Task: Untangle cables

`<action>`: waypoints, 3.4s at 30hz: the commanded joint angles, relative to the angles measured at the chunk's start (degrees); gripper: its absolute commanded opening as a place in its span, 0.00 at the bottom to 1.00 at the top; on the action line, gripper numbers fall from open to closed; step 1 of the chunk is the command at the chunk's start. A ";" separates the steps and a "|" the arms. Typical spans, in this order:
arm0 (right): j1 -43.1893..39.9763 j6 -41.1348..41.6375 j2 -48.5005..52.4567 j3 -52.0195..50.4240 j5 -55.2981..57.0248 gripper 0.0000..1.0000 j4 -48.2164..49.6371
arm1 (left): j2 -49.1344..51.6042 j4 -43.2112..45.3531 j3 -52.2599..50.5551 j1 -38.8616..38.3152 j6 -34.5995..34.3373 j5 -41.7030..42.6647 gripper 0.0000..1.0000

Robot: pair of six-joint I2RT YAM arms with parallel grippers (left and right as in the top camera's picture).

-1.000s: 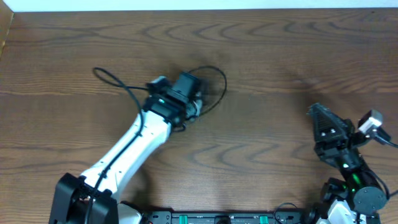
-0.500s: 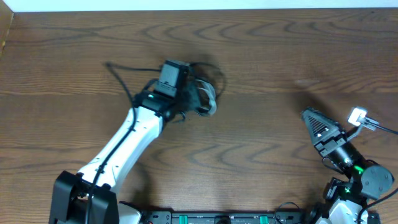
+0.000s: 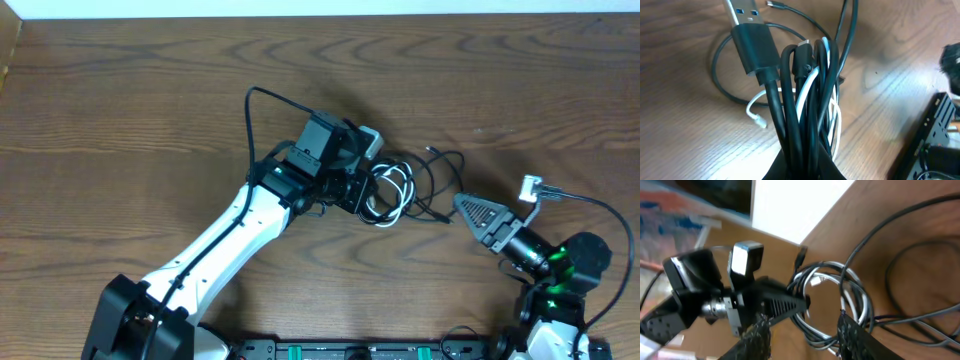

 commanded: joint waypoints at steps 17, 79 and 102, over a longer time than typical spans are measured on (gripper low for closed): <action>14.97 -4.04 0.44 0.48 26.75 0.47 -11.69 | 0.31 1.36 0.22 -6.67 2.03 7.78 0.08; 5.07 -21.35 0.48 0.48 18.16 0.01 -30.67 | 0.35 -1.27 0.22 -2.05 -33.20 -40.04 0.08; 5.07 -21.05 0.48 0.48 8.50 0.89 -24.90 | 0.22 6.54 0.22 -0.59 -7.32 -29.49 0.08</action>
